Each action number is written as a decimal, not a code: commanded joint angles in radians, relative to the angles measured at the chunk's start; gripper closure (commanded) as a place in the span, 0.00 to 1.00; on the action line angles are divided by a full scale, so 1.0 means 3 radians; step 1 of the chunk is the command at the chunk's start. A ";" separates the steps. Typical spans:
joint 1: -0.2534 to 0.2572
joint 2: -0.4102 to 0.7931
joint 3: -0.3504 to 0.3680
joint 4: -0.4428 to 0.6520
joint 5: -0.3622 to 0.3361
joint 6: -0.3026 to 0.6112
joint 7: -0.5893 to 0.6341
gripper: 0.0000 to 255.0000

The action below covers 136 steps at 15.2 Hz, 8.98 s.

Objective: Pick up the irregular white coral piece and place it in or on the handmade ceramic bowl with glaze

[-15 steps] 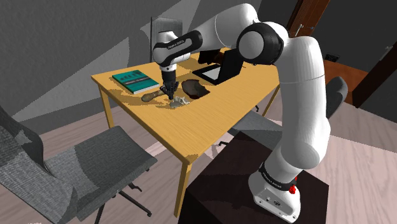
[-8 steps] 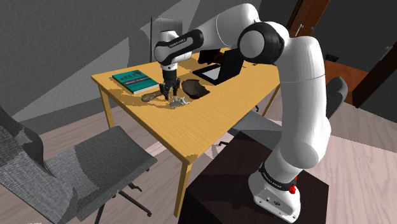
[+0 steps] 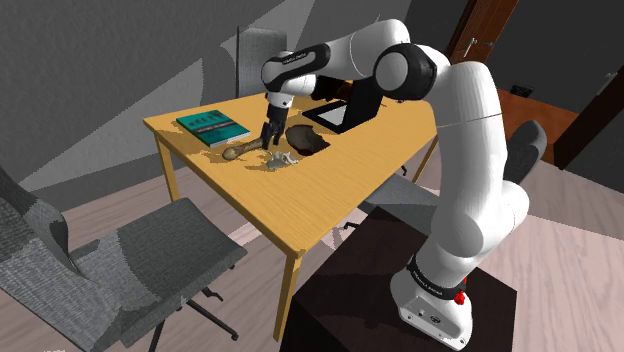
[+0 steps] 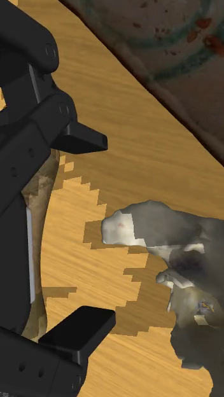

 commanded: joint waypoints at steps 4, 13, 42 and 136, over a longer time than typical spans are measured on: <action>0.0019 0.0080 0.0013 -0.0070 0.0013 0.0154 -0.0024 0.00; 0.0019 0.0080 0.0013 -0.0069 0.0013 0.0154 -0.0024 1.00; 0.0245 -0.0873 -0.0126 -0.0772 -0.0281 0.0155 0.0618 0.00; 0.1002 -0.2005 -0.0189 -0.1165 -0.1260 -0.1099 0.2329 1.00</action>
